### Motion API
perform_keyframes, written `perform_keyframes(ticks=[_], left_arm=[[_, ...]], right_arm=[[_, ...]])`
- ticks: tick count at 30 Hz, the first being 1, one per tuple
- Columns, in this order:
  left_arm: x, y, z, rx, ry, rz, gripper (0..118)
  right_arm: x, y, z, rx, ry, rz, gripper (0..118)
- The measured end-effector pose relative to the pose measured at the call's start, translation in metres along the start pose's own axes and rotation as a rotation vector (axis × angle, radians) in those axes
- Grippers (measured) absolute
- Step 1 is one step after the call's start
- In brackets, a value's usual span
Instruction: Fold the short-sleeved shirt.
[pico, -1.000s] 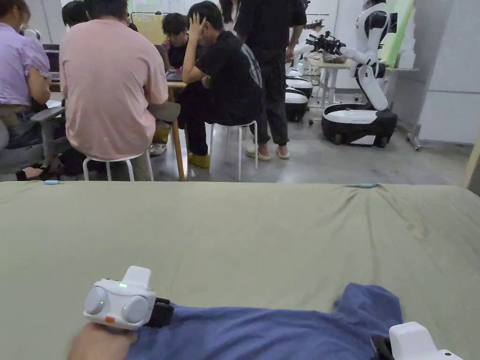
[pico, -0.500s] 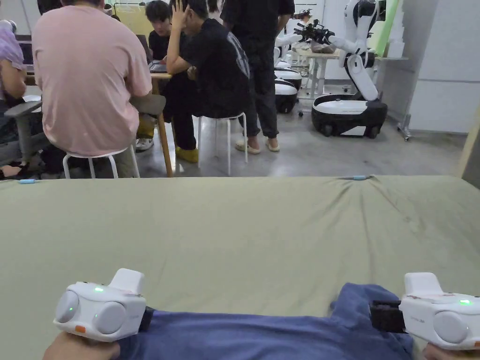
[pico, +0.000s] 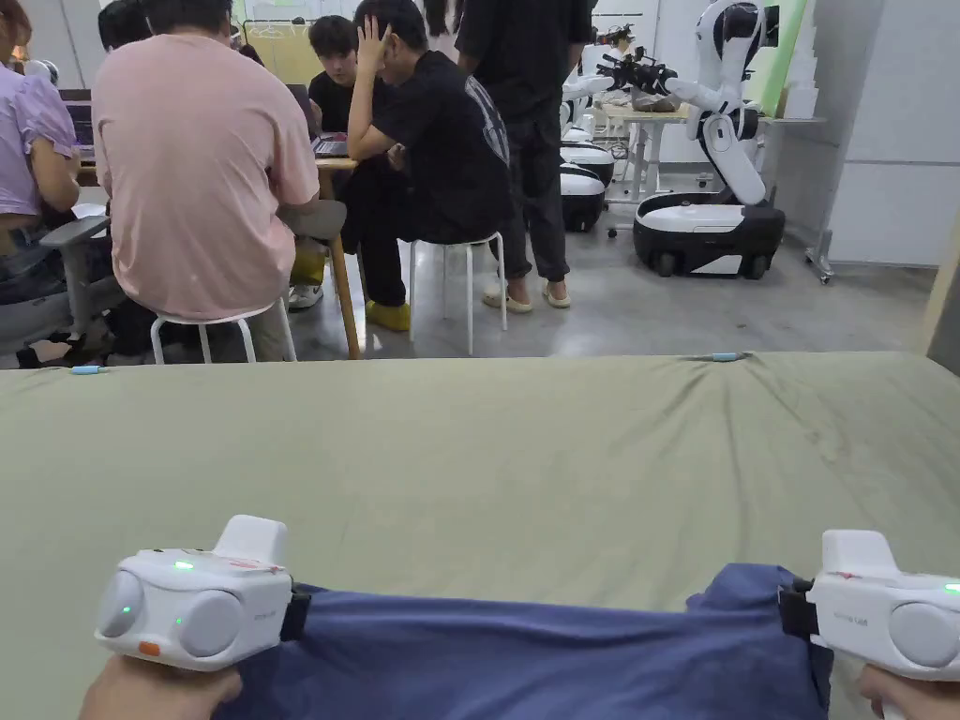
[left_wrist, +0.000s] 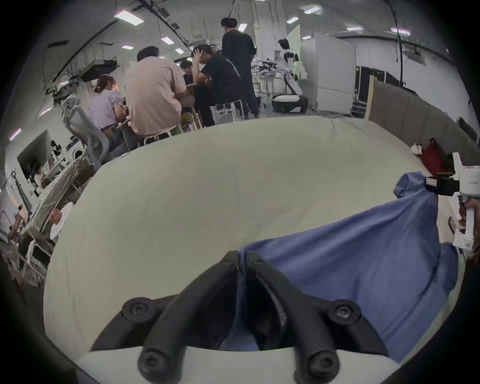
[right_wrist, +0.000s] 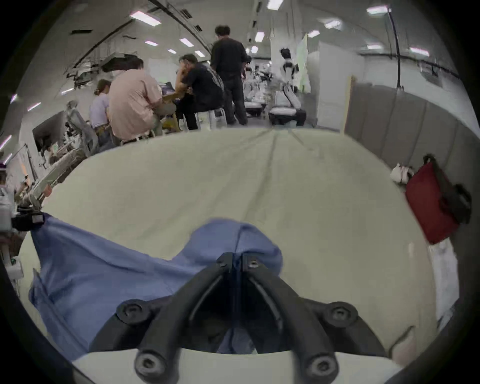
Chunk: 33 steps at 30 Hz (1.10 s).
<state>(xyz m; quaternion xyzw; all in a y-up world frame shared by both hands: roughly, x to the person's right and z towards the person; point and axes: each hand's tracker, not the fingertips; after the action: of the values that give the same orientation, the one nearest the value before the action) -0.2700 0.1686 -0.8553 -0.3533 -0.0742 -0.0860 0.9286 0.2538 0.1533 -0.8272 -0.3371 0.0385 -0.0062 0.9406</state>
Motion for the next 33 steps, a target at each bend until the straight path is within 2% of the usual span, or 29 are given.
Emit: perform_keyframes(ticks=[6, 10, 14, 17, 18, 19, 20, 21, 22, 23, 24, 25, 27, 30, 31, 32, 33], left_arm=[[-0.010, -0.041, 0.097, 0.093, -0.036, 0.071, 2], [-0.008, -0.097, 0.145, 0.082, 0.006, 0.074, 2], [-0.001, -0.158, 0.155, -0.029, -0.022, 0.129, 2], [0.001, -0.187, 0.142, -0.076, 0.010, 0.106, 3], [0.002, -0.190, 0.141, -0.073, 0.012, 0.117, 4], [0.001, -0.191, 0.138, -0.072, 0.013, 0.130, 10], [0.002, -0.188, 0.141, -0.069, 0.030, 0.135, 24], [0.004, -0.183, 0.146, -0.054, 0.085, 0.132, 49], [0.007, -0.178, 0.153, -0.023, 0.120, 0.117, 76], [0.011, -0.167, 0.163, 0.058, 0.143, 0.100, 84], [0.014, -0.161, 0.169, 0.099, 0.143, 0.097, 86], [0.021, -0.151, 0.177, 0.151, 0.148, 0.102, 87], [0.038, -0.130, 0.192, 0.222, 0.113, 0.107, 88], [0.065, -0.111, 0.204, 0.346, 0.080, 0.099, 86], [0.074, -0.106, 0.208, 0.378, 0.086, 0.094, 79], [0.083, -0.104, 0.211, 0.402, 0.098, 0.081, 63], [0.089, -0.104, 0.211, 0.405, 0.107, 0.072, 36]], right_arm=[[-0.026, -0.015, 0.122, 0.114, 0.015, 0.115, 6], [-0.041, -0.064, 0.175, 0.082, 0.034, 0.132, 6], [-0.060, -0.128, 0.183, -0.025, 0.010, 0.215, 6], [-0.063, -0.161, 0.169, -0.135, 0.045, 0.125, 6], [-0.066, -0.167, 0.166, -0.142, 0.032, 0.124, 6], [-0.069, -0.168, 0.164, -0.135, 0.027, 0.129, 9], [-0.073, -0.165, 0.167, -0.131, 0.028, 0.123, 21], [-0.069, -0.158, 0.174, -0.123, 0.026, 0.115, 43], [-0.074, -0.152, 0.181, -0.096, 0.023, 0.108, 78], [-0.085, -0.139, 0.195, -0.020, 0.027, 0.099, 93], [-0.092, -0.131, 0.202, 0.029, 0.036, 0.085, 101], [-0.096, -0.119, 0.213, 0.094, 0.053, 0.061, 102], [-0.124, -0.099, 0.224, 0.186, 0.070, 0.051, 103], [-0.162, -0.084, 0.229, 0.317, 0.043, 0.091, 98], [-0.174, -0.084, 0.230, 0.348, 0.034, 0.107, 82], [-0.188, -0.086, 0.230, 0.389, 0.029, 0.122, 58], [-0.193, -0.087, 0.226, 0.403, 0.033, 0.137, 22]])
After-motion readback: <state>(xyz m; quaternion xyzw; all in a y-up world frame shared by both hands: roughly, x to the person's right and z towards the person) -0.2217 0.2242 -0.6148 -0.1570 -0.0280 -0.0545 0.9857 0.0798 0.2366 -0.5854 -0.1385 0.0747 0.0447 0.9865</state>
